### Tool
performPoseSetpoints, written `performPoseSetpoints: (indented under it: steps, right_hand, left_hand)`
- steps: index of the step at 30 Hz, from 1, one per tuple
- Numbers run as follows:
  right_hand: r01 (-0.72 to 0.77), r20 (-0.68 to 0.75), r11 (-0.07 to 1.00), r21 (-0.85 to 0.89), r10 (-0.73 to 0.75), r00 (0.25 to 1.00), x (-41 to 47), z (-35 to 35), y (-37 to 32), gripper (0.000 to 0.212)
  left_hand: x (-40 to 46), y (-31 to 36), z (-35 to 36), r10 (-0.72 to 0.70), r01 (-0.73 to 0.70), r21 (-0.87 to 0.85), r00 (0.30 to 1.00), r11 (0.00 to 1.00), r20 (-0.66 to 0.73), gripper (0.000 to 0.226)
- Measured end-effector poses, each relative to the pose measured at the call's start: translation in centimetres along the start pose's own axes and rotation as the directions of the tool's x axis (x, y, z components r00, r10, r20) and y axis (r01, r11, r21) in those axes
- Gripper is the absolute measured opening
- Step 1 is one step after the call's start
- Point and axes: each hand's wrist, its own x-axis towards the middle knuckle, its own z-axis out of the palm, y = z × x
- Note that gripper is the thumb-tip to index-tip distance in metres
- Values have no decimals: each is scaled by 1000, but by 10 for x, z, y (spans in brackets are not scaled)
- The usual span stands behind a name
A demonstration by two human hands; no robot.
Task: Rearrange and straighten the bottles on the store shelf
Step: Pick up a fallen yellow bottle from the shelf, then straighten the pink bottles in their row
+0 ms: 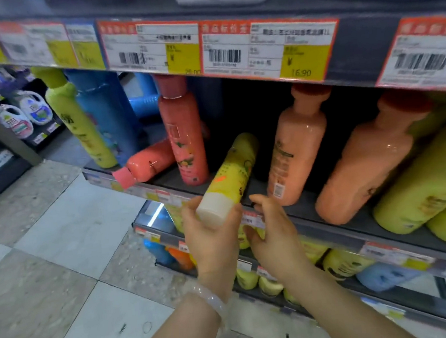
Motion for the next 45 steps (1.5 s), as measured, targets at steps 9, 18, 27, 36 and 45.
performPoseSetpoints:
  steps: [9, 18, 27, 36, 45]
  right_hand:
    - [75, -48, 997, 22, -73, 996, 32, -3, -23, 81]
    - [-121, -282, 976, 179, 169, 945, 72, 9, -38, 56]
    - [-186, -438, 965, 182, 249, 864, 80, 23, -47, 69]
    - [-216, -524, 928, 302, 351, 776, 47, 58, -54, 70]
    - [-79, -138, 996, 31, 83, 987, 26, 117, -81, 50]
  left_hand:
    - [36, 87, -29, 336, -336, -32, 922, 941, 193, 76]
    - [60, 77, -14, 222, -238, -30, 844, 971, 489, 62]
    - [94, 15, -73, 276, -269, 420, 960, 866, 45, 40]
    - [167, -8, -113, 104, -189, 560, 978, 806, 181, 73]
    - [174, 0, -110, -2, -79, 372, 977, 925, 212, 37]
